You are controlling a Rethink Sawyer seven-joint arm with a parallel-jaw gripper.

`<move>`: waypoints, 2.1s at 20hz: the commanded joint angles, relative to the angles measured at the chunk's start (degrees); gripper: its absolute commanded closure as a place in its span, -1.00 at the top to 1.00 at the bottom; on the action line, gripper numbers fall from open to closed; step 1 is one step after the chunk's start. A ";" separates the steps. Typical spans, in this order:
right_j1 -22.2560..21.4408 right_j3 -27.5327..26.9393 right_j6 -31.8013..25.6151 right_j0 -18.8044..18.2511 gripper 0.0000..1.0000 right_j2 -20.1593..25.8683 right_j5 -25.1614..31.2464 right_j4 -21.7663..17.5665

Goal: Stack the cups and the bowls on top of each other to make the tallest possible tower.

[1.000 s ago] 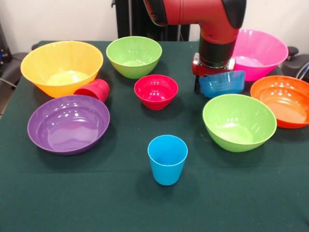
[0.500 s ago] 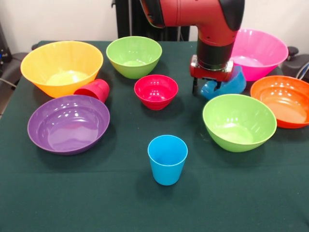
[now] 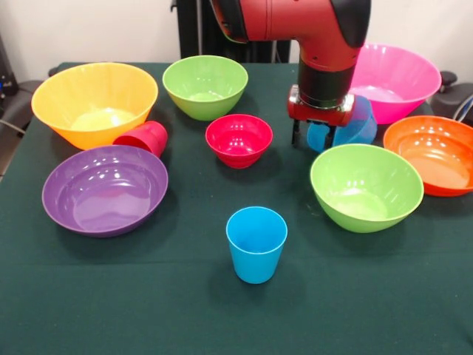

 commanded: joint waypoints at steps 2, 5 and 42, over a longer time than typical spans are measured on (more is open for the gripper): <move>2.66 -4.63 3.05 -1.56 1.00 4.05 0.80 1.25; 2.91 -4.98 2.82 -1.82 1.00 4.65 1.38 1.58; 1.76 -3.62 0.79 -0.63 1.00 3.90 4.45 2.43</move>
